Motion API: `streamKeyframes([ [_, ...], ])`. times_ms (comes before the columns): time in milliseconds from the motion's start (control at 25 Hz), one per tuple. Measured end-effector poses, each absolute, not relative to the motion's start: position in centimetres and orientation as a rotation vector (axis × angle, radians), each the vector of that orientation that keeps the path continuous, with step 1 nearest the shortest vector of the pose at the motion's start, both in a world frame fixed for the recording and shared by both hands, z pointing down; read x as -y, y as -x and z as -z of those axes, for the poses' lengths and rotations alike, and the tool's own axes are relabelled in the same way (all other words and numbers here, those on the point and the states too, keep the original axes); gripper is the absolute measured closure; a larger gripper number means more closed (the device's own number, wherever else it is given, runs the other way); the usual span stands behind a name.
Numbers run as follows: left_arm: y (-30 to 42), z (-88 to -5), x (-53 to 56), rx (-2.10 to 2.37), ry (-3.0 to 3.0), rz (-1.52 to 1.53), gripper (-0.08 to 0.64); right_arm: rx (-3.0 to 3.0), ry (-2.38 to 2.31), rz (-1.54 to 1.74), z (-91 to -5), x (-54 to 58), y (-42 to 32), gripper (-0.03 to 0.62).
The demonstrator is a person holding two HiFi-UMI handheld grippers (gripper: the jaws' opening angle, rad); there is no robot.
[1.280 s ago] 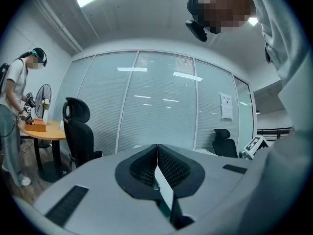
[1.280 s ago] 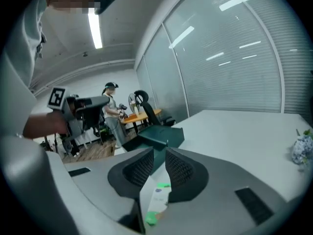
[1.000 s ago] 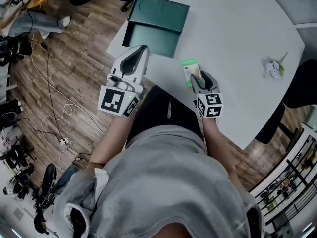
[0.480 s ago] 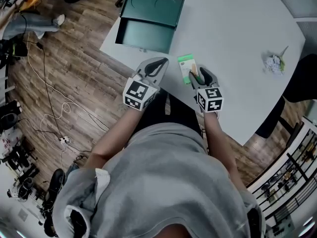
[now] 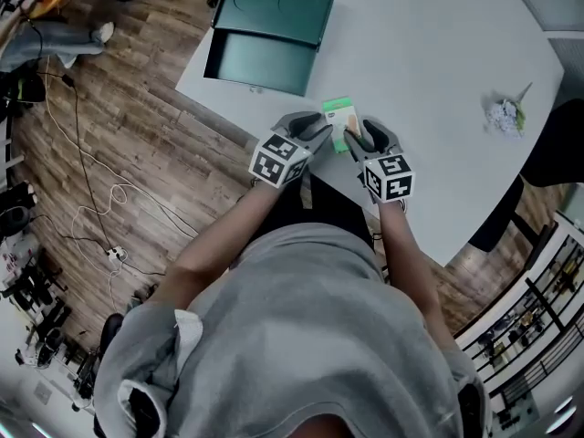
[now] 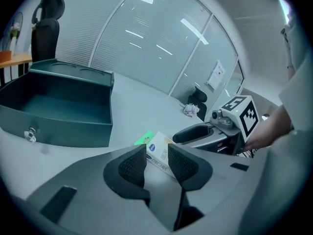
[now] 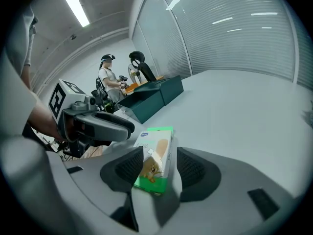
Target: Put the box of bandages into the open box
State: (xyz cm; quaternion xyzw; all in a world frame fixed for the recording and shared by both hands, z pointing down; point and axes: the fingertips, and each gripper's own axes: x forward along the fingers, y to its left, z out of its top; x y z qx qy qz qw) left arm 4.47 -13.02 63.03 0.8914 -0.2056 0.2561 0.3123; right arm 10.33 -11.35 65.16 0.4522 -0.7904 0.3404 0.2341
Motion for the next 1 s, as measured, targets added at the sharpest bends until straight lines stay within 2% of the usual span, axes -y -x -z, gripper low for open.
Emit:
streamKeyframes([
  [320,-5.1,-65.3,12.2,0.564,-2.316,-0.907,0.427,2.213,-1.242,-1.037,-65.3,12.0,-10.4,0.394],
  [680,-5.9,-65.3,12.1,0.562,-2.272,-0.872,0.436,2.223,-1.268,-1.179,-64.5,12.0,-10.9,0.397],
  [840,-5.5,-65.6,12.1,0.578,-2.276,-0.902,0.433,2.34,-1.26,-1.145,-61.4,12.5,-10.5,0.49],
  [1000,-4.6,-65.9,12.0,0.587,-2.271,-0.942,0.433,2.414,-1.138,-1.107,-59.4,12.1,-7.8,0.497],
])
